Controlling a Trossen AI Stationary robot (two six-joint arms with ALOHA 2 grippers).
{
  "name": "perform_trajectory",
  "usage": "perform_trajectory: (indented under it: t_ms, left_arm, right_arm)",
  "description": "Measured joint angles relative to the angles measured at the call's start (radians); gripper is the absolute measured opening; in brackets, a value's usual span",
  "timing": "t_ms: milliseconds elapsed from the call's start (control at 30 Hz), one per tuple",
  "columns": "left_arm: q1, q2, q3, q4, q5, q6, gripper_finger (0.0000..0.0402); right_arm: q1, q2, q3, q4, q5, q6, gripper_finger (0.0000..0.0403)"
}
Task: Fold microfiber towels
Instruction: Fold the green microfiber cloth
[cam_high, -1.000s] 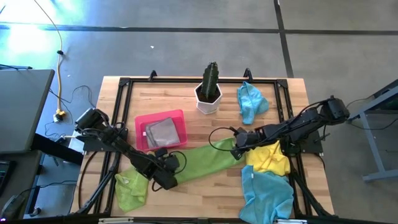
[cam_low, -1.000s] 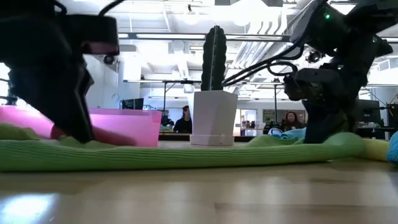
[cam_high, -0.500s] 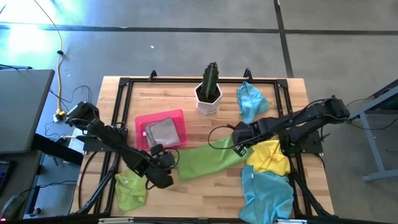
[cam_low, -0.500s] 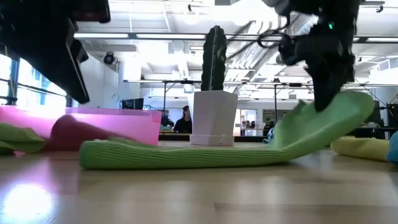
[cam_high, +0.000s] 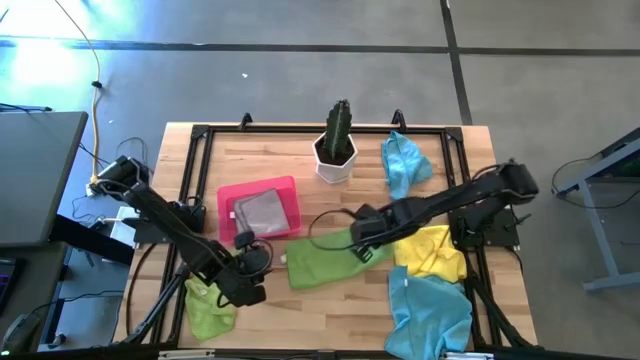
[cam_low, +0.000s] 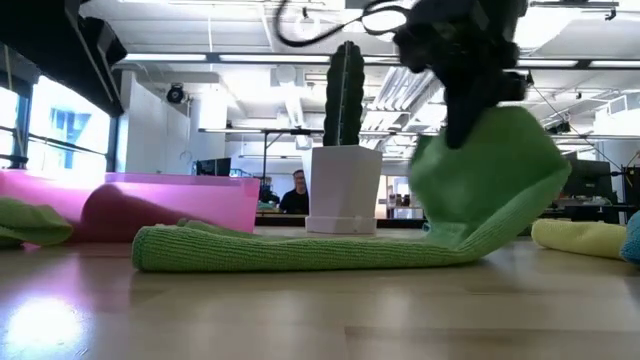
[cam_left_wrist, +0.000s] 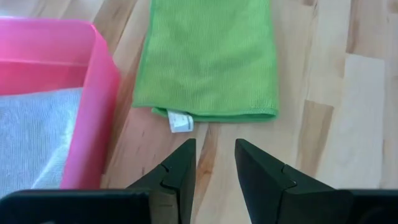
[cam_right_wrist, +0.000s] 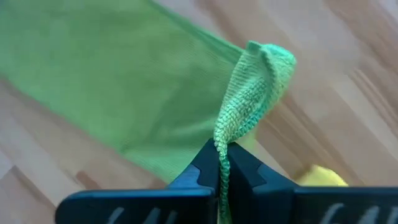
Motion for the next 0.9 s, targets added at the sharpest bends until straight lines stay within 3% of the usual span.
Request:
perform_trajectory:
  t_ms: [333, 667, 900]
  left_arm:
    - [-0.004, -0.033, 0.000, -0.038, 0.013, 0.035, 0.0103]
    - [-0.031, -0.033, 0.000, -0.063, -0.050, 0.034, 0.0103]
    - [-0.063, -0.032, 0.000, -0.056, -0.110, 0.018, 0.0103]
  right_arm:
    - [-0.003, 0.244, 0.293, -0.003, -0.018, -0.092, 0.0000]
    - [0.018, 0.409, 0.478, 0.030, 0.023, 0.063, 0.0000]
    - [0.034, 0.513, 0.579, 0.080, 0.023, 0.080, 0.0000]
